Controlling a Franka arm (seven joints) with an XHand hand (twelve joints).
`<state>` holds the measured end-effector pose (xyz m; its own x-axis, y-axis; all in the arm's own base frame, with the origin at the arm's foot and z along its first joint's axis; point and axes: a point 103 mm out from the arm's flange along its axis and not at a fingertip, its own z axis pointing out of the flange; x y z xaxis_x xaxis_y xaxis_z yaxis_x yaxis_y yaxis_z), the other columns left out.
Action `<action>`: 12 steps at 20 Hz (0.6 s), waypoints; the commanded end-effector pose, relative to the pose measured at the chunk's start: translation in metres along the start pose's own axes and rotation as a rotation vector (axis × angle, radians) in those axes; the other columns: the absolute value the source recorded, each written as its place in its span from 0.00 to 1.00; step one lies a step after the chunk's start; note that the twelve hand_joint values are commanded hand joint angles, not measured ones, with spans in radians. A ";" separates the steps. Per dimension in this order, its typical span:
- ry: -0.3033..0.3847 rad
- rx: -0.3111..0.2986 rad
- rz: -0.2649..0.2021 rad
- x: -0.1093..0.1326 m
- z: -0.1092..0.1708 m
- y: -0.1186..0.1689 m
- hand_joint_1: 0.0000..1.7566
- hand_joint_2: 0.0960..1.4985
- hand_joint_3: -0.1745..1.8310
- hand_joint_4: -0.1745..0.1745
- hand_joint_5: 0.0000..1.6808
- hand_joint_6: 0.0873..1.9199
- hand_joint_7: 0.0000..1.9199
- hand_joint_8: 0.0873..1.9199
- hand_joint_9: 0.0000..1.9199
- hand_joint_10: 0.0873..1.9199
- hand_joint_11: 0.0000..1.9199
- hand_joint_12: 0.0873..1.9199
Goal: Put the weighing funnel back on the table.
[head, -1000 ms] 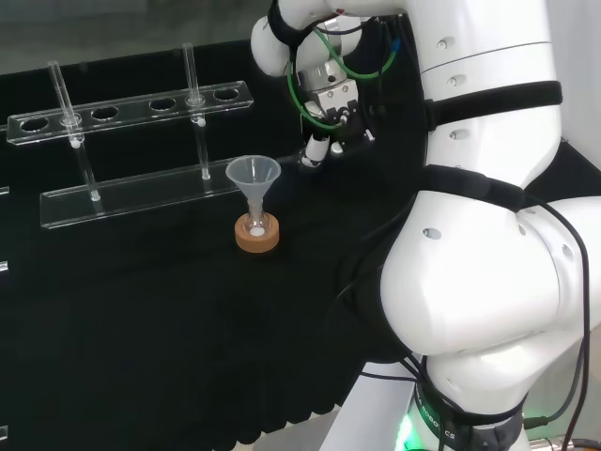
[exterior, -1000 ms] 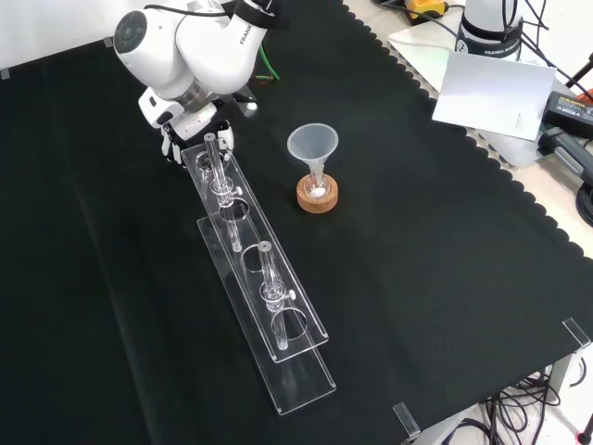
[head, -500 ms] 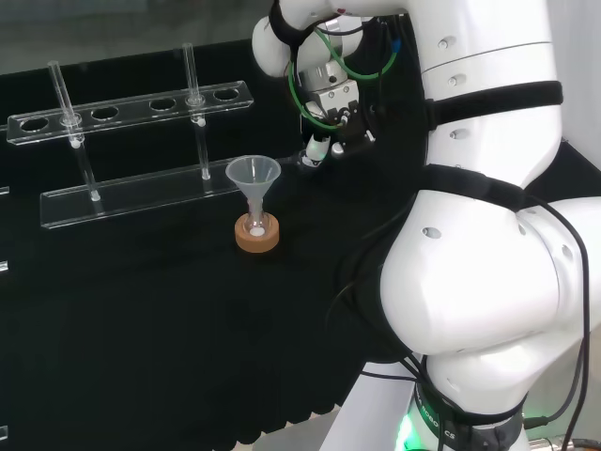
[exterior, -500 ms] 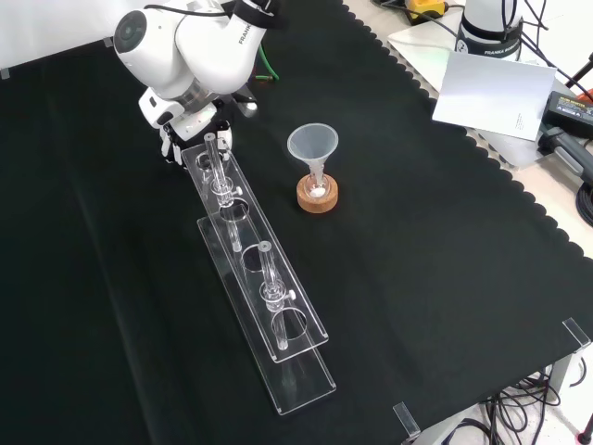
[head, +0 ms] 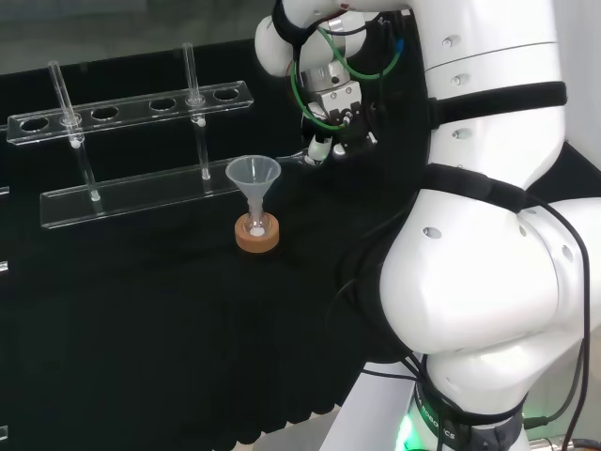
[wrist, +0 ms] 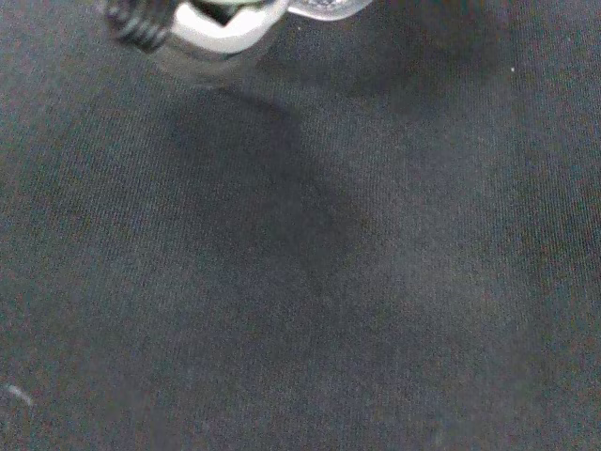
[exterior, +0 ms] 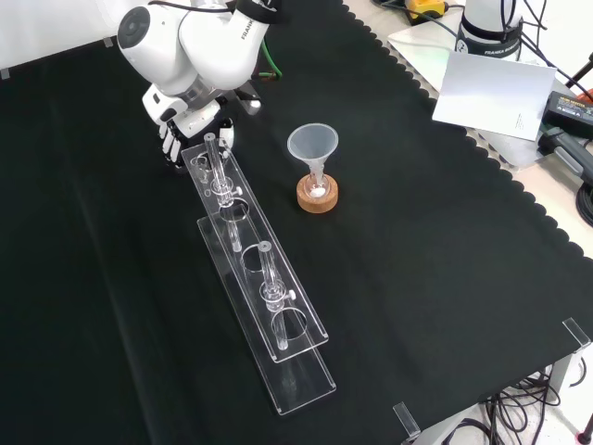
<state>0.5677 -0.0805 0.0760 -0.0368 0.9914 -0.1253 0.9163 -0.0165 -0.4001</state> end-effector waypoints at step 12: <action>0.031 -0.064 -0.028 0.000 -0.031 -0.040 0.49 0.34 0.36 0.49 0.24 0.13 0.19 0.32 0.34 0.23 0.21 0.67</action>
<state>0.5508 -0.0809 0.0962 -0.0595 0.9931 -0.1012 0.9233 0.0163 -0.3836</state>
